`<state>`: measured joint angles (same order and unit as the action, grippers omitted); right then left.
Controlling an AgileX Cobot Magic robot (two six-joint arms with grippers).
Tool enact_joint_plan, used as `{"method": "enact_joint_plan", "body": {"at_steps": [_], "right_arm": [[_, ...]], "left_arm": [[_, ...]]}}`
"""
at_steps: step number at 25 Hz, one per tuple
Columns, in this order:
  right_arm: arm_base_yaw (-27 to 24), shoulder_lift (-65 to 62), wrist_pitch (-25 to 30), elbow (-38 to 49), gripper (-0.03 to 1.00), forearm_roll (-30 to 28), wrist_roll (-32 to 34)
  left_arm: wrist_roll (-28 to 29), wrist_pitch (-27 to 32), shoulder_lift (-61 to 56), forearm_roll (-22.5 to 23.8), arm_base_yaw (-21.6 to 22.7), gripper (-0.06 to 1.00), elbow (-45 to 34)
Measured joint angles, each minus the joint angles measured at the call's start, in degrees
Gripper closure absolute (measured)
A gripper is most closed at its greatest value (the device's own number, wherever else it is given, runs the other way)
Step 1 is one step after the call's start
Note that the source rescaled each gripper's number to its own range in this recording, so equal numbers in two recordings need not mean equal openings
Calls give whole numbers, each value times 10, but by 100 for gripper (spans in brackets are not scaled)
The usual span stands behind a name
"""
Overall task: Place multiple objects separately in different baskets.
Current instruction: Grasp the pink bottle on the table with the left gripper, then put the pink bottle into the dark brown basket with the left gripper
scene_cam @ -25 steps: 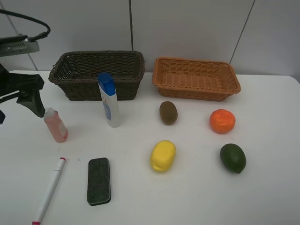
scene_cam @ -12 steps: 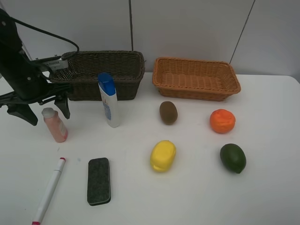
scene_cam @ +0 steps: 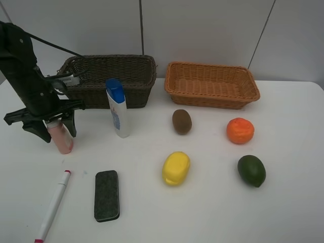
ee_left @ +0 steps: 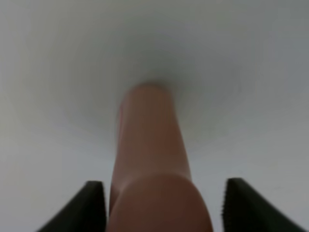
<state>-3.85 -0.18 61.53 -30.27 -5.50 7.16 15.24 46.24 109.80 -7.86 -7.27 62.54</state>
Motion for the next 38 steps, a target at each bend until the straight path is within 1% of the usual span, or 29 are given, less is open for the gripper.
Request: {"method": "enact_joint_plan", "body": {"at_steps": [1,3,6,8,11,13,15,17,19,23,26,28,31,32,33,34,35,36,37,38], "right_arm": [[0,0,0,0,1,0,0],[0,0,0,0,1,0,0],[0,0,0,0,1,0,0],[0,0,0,0,1,0,0],[0,0,0,0,1,0,0],[0,0,0,0,1,0,0],[0,0,0,0,1,0,0],[0,0,0,0,1,0,0],[0,0,0,0,1,0,0],[0,0,0,0,1,0,0],[0,0,0,0,1,0,0],[0,0,0,0,1,0,0],[0,0,0,0,1,0,0],[0,0,0,0,1,0,0],[0,0,0,0,1,0,0],[0,0,0,0,1,0,0],[0,0,0,0,1,0,0],[0,0,0,0,1,0,0],[0,0,0,0,1,0,0],[0,0,0,0,1,0,0]], "left_arm": [[-4,3,0,0,0,68,0],[-13,6,0,0,0,65,0],[-25,11,-3,0,0,65,0],[-30,28,-15,0,0,65,10],[-47,65,-49,-14,0,65,53],[-70,101,-71,-28,0,65,104],[-97,141,-77,-30,0,65,166],[-119,159,-71,-27,0,65,238],[-125,166,-44,-21,4,65,310],[-131,177,52,-7,9,65,459],[-134,177,133,26,9,65,555],[-134,177,179,42,9,65,607],[-134,176,237,50,10,65,652],[-134,175,249,48,10,63,658],[-134,174,261,48,10,54,662],[-134,174,269,47,10,39,664],[-134,175,273,47,10,21,664],[-134,176,277,47,10,9,664],[-134,177,279,47,10,2,665],[-134,179,280,47,10,-1,666]]}}
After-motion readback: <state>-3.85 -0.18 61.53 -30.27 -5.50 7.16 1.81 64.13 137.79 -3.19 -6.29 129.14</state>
